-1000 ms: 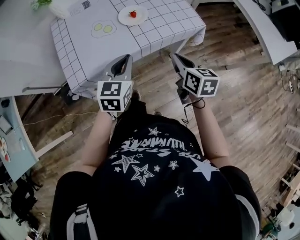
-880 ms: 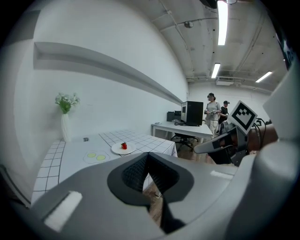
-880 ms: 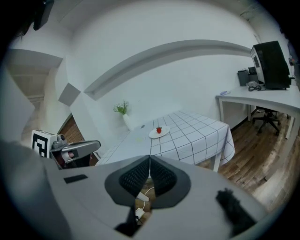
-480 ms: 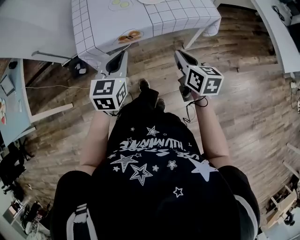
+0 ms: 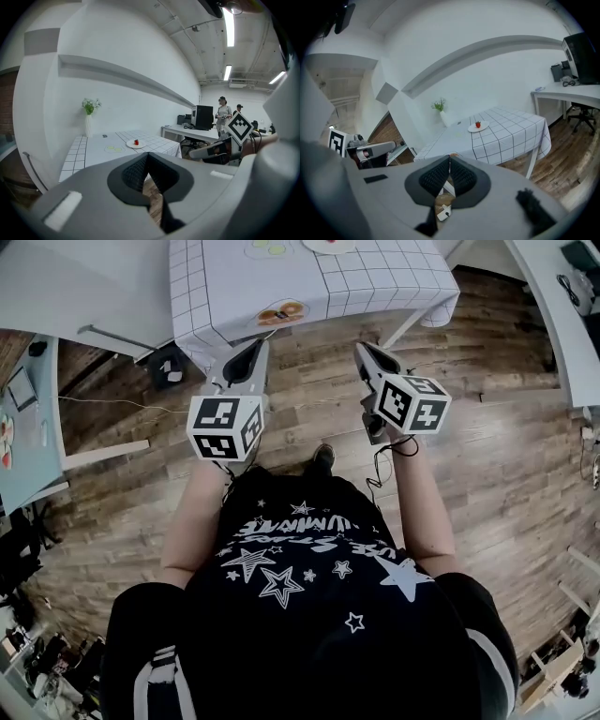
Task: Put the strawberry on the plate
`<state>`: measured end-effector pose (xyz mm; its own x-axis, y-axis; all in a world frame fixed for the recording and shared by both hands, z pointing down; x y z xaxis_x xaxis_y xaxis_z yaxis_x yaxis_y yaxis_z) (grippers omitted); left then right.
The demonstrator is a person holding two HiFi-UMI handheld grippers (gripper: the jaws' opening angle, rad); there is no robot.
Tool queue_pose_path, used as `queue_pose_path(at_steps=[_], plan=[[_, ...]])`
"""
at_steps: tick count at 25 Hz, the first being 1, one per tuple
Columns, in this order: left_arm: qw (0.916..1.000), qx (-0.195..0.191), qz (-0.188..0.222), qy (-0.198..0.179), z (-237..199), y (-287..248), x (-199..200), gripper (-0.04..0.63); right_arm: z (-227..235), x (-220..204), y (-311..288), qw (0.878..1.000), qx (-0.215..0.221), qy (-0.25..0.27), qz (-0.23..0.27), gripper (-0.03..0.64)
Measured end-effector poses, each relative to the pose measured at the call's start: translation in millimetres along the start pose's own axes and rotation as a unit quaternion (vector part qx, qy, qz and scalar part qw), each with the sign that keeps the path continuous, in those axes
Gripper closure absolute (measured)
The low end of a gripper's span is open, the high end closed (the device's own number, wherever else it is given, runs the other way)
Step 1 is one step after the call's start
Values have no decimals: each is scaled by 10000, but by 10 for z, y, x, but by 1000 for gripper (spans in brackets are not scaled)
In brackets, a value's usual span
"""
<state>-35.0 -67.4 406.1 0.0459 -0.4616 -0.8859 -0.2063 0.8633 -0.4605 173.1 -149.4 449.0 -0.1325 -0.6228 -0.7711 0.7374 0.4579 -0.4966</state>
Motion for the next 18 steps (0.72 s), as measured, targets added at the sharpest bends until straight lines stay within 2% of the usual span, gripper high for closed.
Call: queue_pose_path(at_steps=[11, 18], plan=[[9992, -279, 261, 90, -581, 372, -37, 586, -738, 155, -175, 9989, -327, 328, 100, 601], [9965, -668, 503, -20, -730, 603, -94, 586, -1162, 82, -165, 9967, -605, 538, 101, 603]])
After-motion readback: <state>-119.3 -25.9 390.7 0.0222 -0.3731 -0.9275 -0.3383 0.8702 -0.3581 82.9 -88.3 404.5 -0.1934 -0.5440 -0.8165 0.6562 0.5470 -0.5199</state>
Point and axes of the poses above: the fingertips, and each gripper's own axes: y backward along the fingers, z to its right, x out of its top, the point moved 6 cm from there along y, backward along the fingers, and after that the axes turned 8 degrees about -z, right-handed, at the moved point
